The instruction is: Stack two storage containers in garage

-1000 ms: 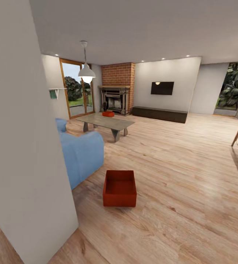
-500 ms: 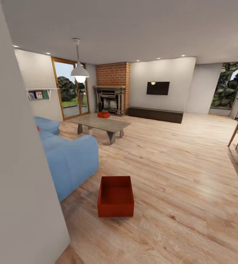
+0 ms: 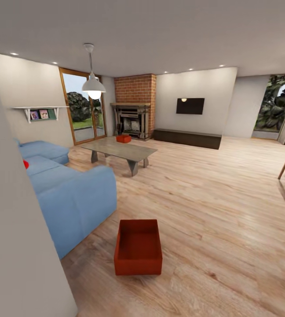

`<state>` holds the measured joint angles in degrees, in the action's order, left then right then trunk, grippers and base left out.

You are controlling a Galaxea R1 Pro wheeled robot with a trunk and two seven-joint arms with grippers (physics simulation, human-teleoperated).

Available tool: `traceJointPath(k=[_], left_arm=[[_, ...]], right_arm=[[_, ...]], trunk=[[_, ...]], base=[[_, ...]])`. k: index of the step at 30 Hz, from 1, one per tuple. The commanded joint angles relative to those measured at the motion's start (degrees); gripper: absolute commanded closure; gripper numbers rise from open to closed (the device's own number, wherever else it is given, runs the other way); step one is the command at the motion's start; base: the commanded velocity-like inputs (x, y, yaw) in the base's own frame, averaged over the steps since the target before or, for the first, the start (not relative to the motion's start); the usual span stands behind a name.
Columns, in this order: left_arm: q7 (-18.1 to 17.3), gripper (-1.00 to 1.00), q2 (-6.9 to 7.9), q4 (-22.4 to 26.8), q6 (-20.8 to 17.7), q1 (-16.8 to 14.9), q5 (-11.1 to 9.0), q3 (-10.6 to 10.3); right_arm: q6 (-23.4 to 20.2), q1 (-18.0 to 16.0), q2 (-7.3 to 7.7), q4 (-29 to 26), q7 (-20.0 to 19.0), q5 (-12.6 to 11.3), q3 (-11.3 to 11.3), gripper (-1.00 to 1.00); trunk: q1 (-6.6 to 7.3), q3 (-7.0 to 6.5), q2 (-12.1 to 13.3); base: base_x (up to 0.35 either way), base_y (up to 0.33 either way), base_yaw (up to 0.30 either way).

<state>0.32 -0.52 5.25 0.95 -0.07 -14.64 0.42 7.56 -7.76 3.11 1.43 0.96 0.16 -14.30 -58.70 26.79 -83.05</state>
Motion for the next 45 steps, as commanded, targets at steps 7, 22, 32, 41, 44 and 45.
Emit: traceJointPath(k=[7,22,32,41,44,45], left_arm=[[0.02,-1.00,-0.01,0.02,0.10,0.01,-0.24,0.02],[0.03,-1.00,-0.01,0.02,0.22,-0.02,-0.21,0.02],[0.03,-1.00,-0.05,0.02,0.77,-0.02,-0.15,0.02],[0.03,-1.00,-0.02,0.02,0.84,0.01,-0.13,0.02],[0.03,-1.00,-0.01,0.02,0.84,0.04,-0.13,0.02],[0.03,-1.00,-0.03,0.02,0.83,0.02,-0.13,0.02]], right_arm=[[0.34,-0.06,0.05,0.15,0.10,0.08,-0.29,-1.00],[0.35,-0.06,-0.03,0.15,0.10,0.10,-0.29,-1.00],[0.29,-0.06,-0.03,0.15,0.10,0.10,-0.30,-1.00],[0.71,-0.06,0.14,0.15,0.10,0.21,-0.38,-1.00],[0.62,-0.06,0.14,0.15,0.10,0.20,-0.43,-1.00],[0.59,-0.06,0.14,0.15,0.10,0.18,-0.44,-1.00]], trunk=[[-0.03,0.05,-0.03],[-0.03,0.05,-0.03],[-0.03,0.05,-0.03],[-0.03,0.05,-0.03],[-0.03,0.05,-0.03],[-0.03,0.05,-0.03]], base=[[0.323,0.000,0.000],[0.323,0.000,0.000],[0.314,0.000,0.000],[0.205,0.000,0.000],[0.162,0.000,0.000],[0.161,0.000,0.000]])
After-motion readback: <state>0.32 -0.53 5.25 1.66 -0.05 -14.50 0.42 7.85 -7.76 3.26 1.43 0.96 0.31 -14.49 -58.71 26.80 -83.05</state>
